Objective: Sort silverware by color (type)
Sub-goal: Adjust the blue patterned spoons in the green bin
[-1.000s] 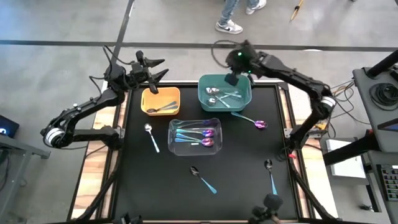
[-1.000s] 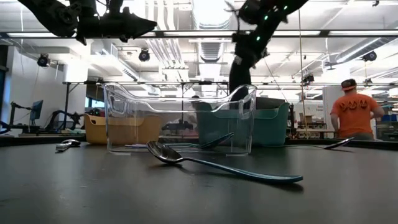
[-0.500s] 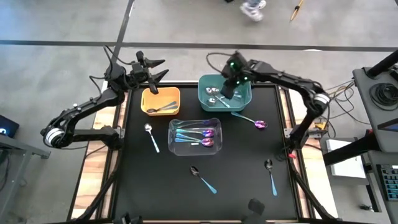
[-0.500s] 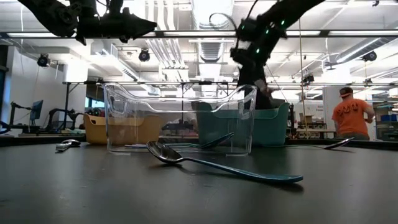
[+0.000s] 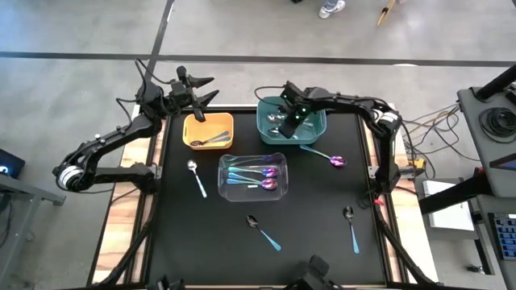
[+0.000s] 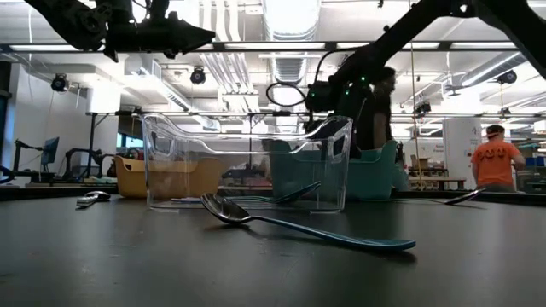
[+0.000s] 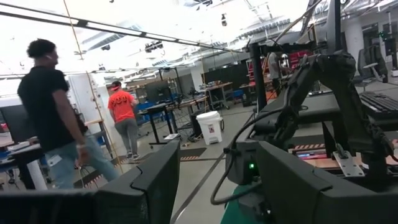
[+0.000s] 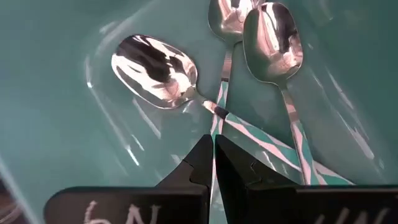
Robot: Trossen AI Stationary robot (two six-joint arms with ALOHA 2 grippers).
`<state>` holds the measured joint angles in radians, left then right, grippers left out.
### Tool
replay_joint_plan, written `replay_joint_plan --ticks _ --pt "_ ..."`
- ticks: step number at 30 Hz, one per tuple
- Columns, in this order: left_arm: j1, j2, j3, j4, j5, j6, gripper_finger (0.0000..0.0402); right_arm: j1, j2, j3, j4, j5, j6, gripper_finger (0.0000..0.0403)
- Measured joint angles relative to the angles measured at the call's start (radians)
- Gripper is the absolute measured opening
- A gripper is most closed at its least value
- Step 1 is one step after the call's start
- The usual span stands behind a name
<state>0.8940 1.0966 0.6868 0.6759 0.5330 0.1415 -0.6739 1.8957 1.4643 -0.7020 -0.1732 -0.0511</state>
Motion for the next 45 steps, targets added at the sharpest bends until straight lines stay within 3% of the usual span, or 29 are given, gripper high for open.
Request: replay_joint_plan --ticks 5,11,23,35,42,45 --pt "0.000 0.000 0.000 0.000 -0.001 0.007 0.0194 0.022 0.017 0.001 0.007 0.172 -0.002 0.0009" --pt "0.000 0.000 0.000 0.000 -0.001 0.011 0.0194 0.033 0.052 0.001 0.033 0.219 0.026 0.0009" --pt "0.000 0.000 0.000 -0.005 -0.001 0.011 0.0194 0.033 0.058 0.001 0.062 0.227 0.045 0.0009" --pt "0.000 0.000 0.000 -0.005 -0.001 0.011 0.0194 0.041 0.021 0.008 -0.007 0.224 -0.101 0.0009" --pt "0.000 0.000 0.000 -0.006 -0.002 0.026 0.0194 0.041 -0.013 0.027 -0.083 0.186 -0.490 0.0009" --pt "0.000 0.000 0.000 -0.011 -0.002 0.030 0.0194 0.032 -0.010 0.021 -0.092 0.103 -0.735 0.0009"
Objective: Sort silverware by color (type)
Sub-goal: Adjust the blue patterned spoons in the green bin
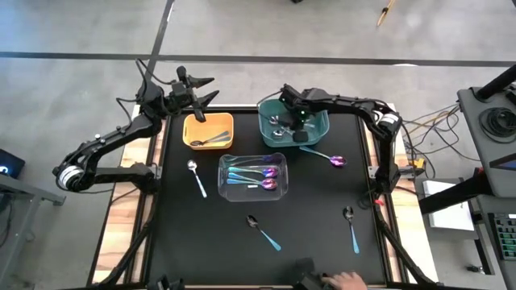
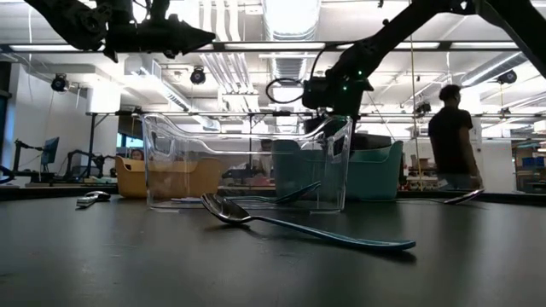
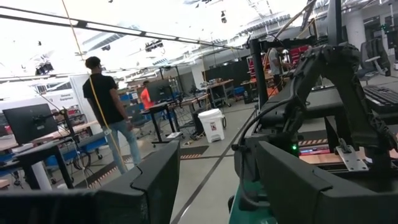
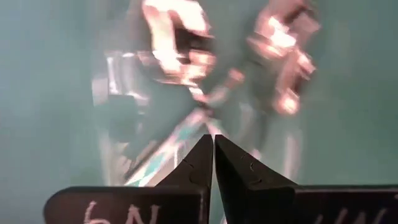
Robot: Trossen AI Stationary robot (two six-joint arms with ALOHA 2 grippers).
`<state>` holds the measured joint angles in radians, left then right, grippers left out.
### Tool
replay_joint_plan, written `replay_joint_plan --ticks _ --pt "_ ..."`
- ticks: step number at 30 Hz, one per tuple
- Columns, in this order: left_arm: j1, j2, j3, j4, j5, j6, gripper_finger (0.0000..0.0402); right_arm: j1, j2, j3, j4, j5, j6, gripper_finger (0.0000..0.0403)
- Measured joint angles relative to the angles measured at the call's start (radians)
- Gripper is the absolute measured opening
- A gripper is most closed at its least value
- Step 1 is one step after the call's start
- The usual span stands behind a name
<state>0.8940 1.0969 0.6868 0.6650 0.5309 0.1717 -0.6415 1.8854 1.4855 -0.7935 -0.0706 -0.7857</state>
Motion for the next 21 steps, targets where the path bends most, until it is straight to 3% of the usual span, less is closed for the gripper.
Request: replay_joint_plan --ticks 3,12,21 --pt "0.000 0.000 0.000 -0.004 0.000 0.004 0.0194 -0.002 0.001 -0.016 0.013 -0.047 -0.146 0.0009" --pt "0.001 0.000 0.000 -0.005 -0.001 0.014 0.0194 -0.013 0.002 -0.020 0.065 -0.049 -0.131 0.0015" --pt "0.001 0.000 0.000 -0.012 -0.001 0.014 0.0194 -0.012 0.002 -0.041 0.070 -0.049 -0.116 0.0108"
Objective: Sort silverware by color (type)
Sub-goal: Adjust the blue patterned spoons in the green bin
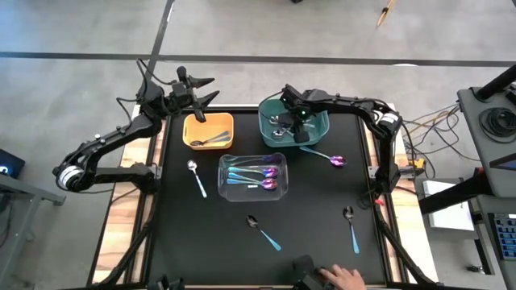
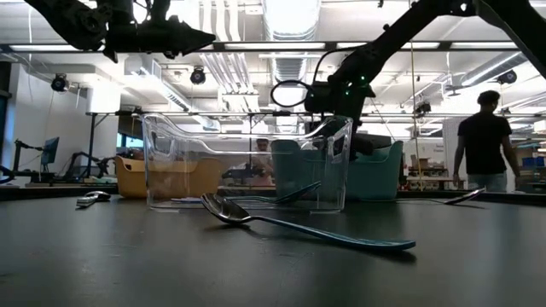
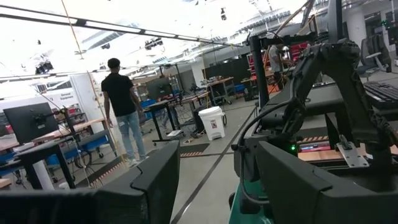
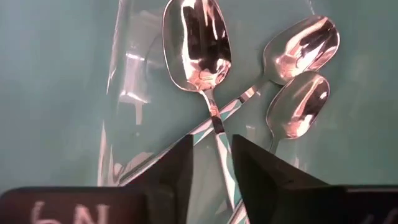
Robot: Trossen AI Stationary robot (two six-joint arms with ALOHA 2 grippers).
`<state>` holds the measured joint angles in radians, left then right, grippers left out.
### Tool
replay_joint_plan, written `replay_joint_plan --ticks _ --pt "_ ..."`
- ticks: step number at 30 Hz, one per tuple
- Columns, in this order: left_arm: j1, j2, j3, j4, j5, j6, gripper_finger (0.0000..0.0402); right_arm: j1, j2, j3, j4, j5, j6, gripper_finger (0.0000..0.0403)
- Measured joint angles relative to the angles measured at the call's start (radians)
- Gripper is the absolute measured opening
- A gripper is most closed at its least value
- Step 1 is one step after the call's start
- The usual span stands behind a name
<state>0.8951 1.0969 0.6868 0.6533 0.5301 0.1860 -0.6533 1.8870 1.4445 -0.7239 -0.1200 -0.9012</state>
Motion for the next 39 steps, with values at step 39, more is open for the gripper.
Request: replay_joint_plan --ticks 39 --pt "0.000 -0.013 0.000 -0.003 0.001 -0.003 0.0194 -0.002 -0.003 -0.102 0.128 0.067 0.070 0.0081"
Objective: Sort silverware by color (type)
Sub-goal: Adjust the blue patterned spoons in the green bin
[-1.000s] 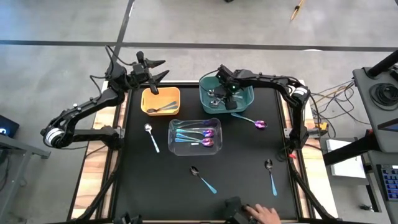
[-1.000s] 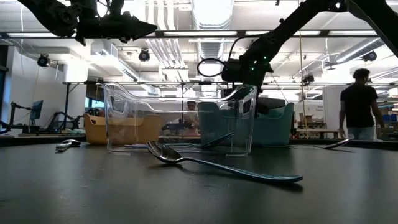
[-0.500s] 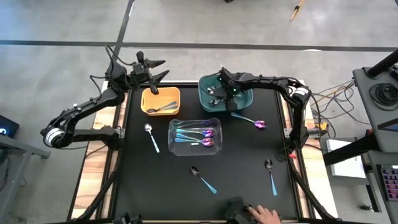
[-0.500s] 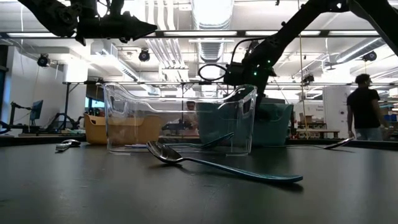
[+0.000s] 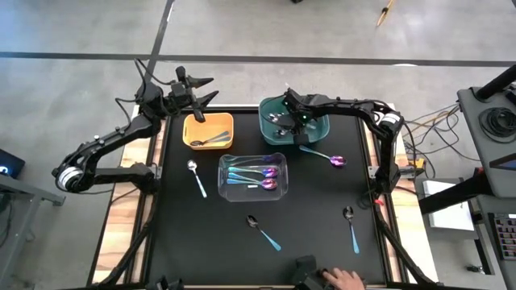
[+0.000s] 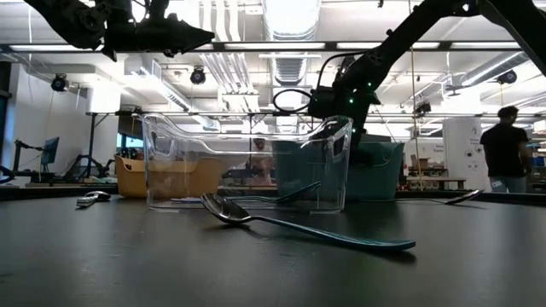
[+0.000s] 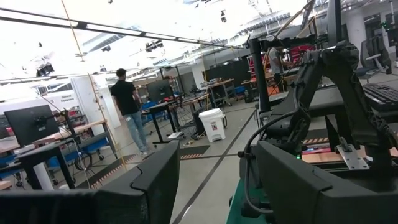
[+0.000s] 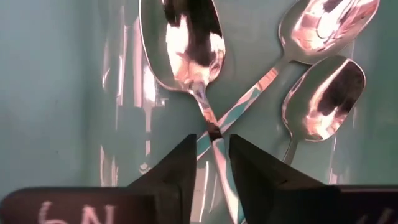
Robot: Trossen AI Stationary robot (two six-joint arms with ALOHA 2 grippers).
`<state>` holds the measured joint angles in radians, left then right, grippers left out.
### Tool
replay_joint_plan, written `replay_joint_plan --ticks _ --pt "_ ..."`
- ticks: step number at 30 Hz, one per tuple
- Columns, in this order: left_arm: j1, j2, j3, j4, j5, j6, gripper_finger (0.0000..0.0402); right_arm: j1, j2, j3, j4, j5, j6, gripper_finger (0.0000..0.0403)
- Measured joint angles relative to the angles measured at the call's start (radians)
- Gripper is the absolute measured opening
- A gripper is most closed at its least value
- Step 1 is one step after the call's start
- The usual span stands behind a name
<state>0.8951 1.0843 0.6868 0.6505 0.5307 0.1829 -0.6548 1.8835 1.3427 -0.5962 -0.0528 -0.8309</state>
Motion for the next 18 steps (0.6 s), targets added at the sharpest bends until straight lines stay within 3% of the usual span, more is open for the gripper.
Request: replay_joint_plan --ticks 7,18 --pt "0.000 0.000 0.000 0.000 0.000 0.000 0.0194 0.000 0.001 -0.001 0.003 0.000 -0.014 0.0015" --pt "0.000 -0.006 0.000 0.000 0.000 -0.005 0.0194 -0.001 0.004 0.052 -0.032 0.013 0.009 0.0008"
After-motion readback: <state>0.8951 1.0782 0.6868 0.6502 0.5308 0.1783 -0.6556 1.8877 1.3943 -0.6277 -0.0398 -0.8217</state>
